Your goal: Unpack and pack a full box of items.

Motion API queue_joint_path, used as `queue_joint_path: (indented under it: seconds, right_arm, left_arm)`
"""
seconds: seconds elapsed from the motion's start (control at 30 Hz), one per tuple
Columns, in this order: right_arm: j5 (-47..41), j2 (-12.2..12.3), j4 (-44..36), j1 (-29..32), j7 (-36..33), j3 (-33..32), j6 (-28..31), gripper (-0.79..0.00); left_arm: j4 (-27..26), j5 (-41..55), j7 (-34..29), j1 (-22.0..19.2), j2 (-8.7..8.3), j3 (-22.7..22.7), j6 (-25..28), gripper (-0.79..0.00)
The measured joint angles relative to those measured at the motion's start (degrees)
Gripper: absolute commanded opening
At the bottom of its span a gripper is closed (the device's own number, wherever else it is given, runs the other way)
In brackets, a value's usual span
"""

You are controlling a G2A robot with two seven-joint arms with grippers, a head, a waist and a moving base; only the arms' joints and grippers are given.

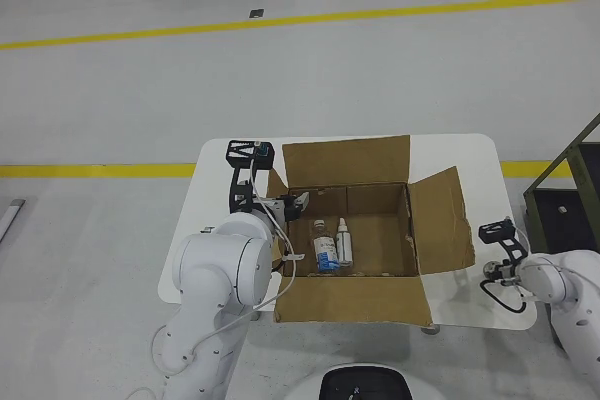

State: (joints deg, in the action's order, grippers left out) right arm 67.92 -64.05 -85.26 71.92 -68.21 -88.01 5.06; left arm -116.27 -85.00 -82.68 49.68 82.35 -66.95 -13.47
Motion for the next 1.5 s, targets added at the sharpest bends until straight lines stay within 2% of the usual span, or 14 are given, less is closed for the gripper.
queue_joint_path:
  seconds: [0.03,0.07,0.3,0.5,0.6,0.73,0.83,0.93,1.03,1.17,1.3,1.5]
  right_arm:
    - [-0.10,0.00,0.19,-0.10,0.08,0.11,-0.03,-0.690]
    - [-0.28,0.00,0.37,-0.16,0.10,0.18,-0.07,-0.785]
    - [-2.01,0.08,0.47,-0.22,0.42,-0.09,-0.28,-0.785]
    - [-12.06,0.45,-3.38,1.50,2.81,-6.27,0.34,-0.785]
    - [-22.64,0.53,-6.49,2.70,4.12,-12.02,0.45,-0.785]
    - [-45.42,0.41,-8.99,4.30,4.61,-20.15,2.45,-0.785]
    - [-59.52,0.53,-9.63,4.30,2.33,-23.22,4.54,-0.785]
    - [-69.99,0.83,-10.64,2.84,-2.51,-22.98,6.83,-0.785]
    - [-73.69,1.21,-12.07,0.61,-6.28,-20.47,7.42,-0.785]
    - [-70.47,1.24,-13.48,-3.02,-5.42,-13.40,6.81,-0.785]
    - [-62.51,0.64,-11.41,-8.28,-2.35,-2.02,4.82,-0.785]
    - [-42.11,-1.20,-4.59,-17.88,4.87,17.03,-1.25,-0.785]
  left_arm:
    - [0.00,0.00,0.00,0.00,0.00,0.00,0.00,0.000]
    - [0.00,0.00,0.00,0.00,0.00,0.00,0.00,0.000]
    - [0.00,0.00,0.00,0.00,0.00,0.00,0.00,0.000]
    - [0.00,0.00,0.00,0.00,0.00,0.00,0.00,0.000]
    - [0.00,0.00,0.00,0.00,0.00,0.00,0.00,0.000]
    - [0.00,0.00,0.00,0.00,0.00,0.00,0.00,0.000]
    - [0.00,0.00,0.00,0.00,0.00,0.00,0.00,0.000]
    - [0.00,0.00,0.00,0.00,0.00,0.00,0.00,0.000]
    - [0.00,0.00,0.00,0.00,0.00,0.00,0.00,0.000]
    - [0.00,0.00,0.00,0.00,0.00,0.00,0.00,0.000]
    - [0.00,0.00,0.00,0.00,0.00,0.00,0.00,0.000]
    - [0.00,0.00,0.00,0.00,0.00,0.00,0.00,0.000]
